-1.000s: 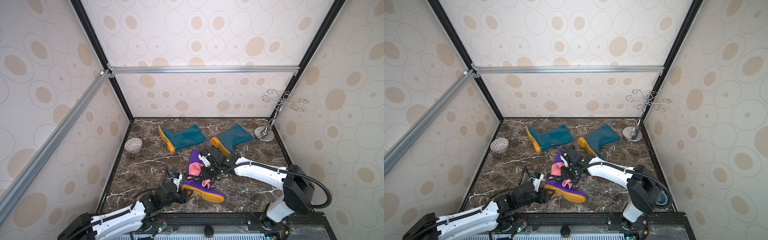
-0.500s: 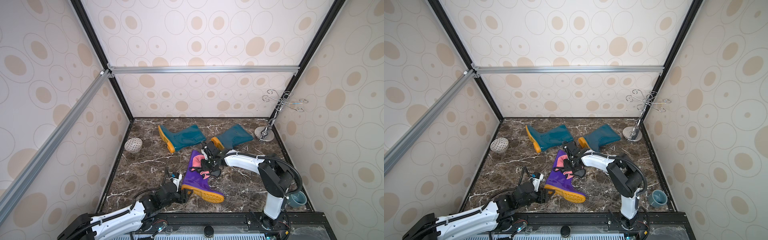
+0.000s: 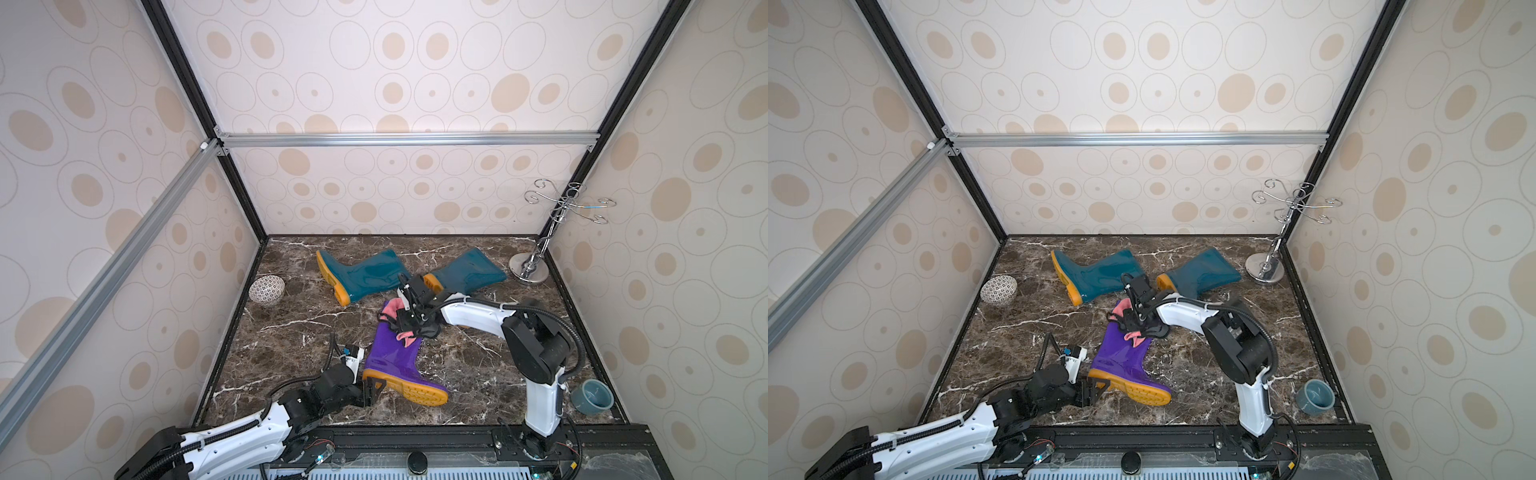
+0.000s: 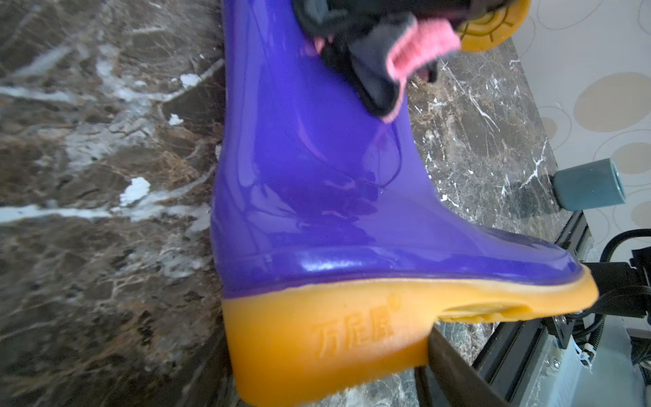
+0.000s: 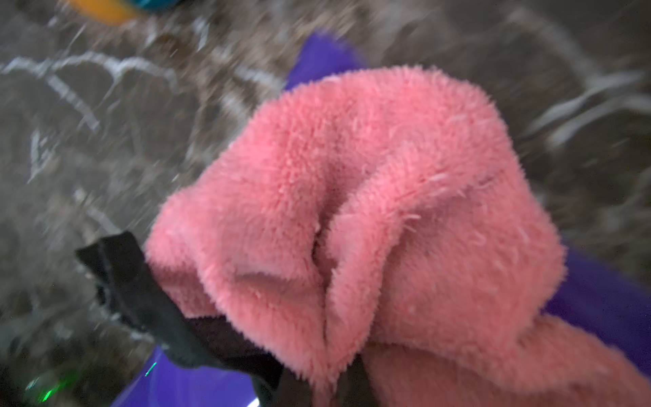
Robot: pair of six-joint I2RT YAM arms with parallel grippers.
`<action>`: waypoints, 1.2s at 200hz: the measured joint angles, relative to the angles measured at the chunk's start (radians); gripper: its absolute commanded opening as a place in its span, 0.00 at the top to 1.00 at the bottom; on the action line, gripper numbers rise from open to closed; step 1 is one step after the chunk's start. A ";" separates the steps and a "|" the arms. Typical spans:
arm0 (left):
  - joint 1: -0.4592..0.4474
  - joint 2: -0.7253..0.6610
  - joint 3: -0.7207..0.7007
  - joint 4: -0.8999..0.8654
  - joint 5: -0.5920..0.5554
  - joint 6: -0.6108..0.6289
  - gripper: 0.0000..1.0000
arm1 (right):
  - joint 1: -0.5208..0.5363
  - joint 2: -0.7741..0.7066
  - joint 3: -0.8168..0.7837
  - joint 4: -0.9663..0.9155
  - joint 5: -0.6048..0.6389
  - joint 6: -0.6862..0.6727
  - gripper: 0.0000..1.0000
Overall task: Wipe the rubber boots with a cloth
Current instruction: Wipe the dirt off the rubber boot.
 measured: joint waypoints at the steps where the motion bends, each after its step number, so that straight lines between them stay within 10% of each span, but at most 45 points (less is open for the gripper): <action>1: 0.000 0.000 0.000 0.000 0.000 0.000 0.35 | 0.003 -0.003 -0.003 0.000 -0.003 0.000 1.00; 90: -0.001 -0.002 0.000 -0.005 -0.001 0.000 0.35 | 0.155 -0.075 -0.029 -0.028 -0.240 0.023 1.00; 240: -0.006 0.000 0.000 -0.013 -0.013 0.000 0.34 | 0.155 -0.633 -0.410 -0.293 -0.100 0.077 1.00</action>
